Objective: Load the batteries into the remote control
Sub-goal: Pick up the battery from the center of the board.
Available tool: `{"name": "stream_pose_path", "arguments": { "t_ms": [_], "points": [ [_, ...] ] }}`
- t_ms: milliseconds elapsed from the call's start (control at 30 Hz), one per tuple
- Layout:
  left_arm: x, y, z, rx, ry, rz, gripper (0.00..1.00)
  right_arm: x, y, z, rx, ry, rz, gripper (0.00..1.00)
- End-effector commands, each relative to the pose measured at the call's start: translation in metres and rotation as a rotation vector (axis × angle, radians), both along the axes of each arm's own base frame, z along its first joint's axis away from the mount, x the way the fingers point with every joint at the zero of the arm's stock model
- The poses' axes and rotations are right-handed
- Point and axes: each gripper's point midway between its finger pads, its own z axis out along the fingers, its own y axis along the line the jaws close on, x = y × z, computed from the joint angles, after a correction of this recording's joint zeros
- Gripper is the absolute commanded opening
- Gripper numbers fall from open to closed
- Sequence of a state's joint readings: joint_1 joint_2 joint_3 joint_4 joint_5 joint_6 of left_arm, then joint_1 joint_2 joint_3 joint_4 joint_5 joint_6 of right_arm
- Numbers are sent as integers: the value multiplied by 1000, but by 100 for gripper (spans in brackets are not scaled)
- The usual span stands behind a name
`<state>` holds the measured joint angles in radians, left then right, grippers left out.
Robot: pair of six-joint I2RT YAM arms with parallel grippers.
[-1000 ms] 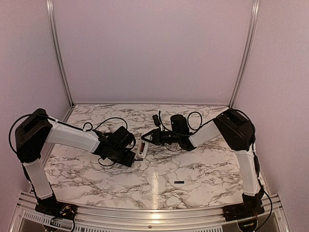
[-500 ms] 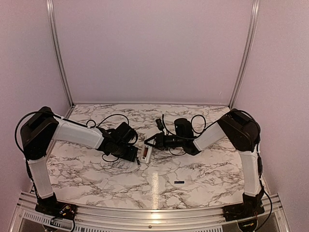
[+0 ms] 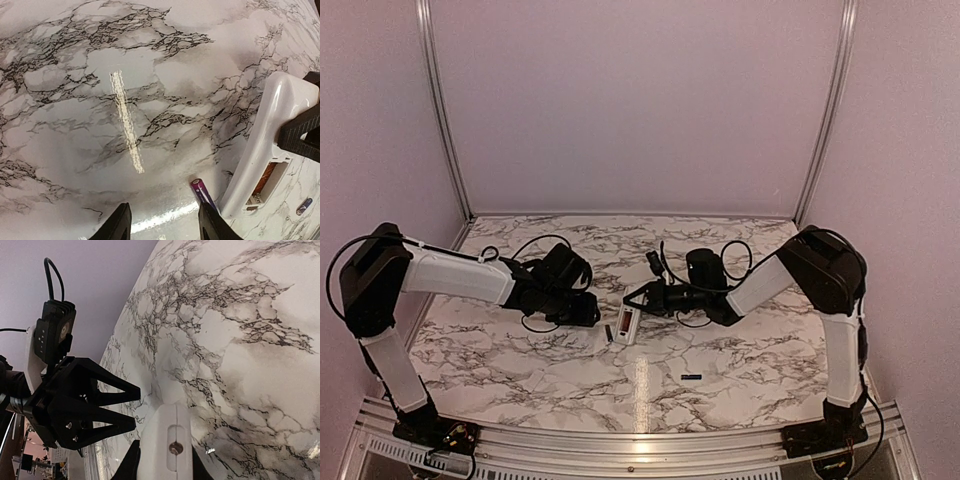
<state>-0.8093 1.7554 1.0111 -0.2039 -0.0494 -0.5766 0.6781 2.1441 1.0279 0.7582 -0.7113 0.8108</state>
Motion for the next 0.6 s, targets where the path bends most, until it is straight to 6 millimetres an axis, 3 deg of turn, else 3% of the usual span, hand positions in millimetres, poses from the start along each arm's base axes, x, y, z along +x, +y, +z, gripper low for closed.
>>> {"name": "stream_pose_path", "arguments": {
  "t_ms": [0, 167, 300, 567],
  "points": [
    [-17, -9, -16, -21, 84, 23, 46, -10, -9, -3, -43, -10, 18, 0],
    [-27, -31, -20, -32, 80, 34, 46, 4, -43, 9, -64, -41, -58, 0],
    [-26, -31, -39, 69, 110, 76, 43, 10, -65, 18, -76, -56, -100, 0],
    [-21, -23, -53, 227, 110, 125, 28, 5, -77, 34, -69, -55, -113, 0]
  ]
}}
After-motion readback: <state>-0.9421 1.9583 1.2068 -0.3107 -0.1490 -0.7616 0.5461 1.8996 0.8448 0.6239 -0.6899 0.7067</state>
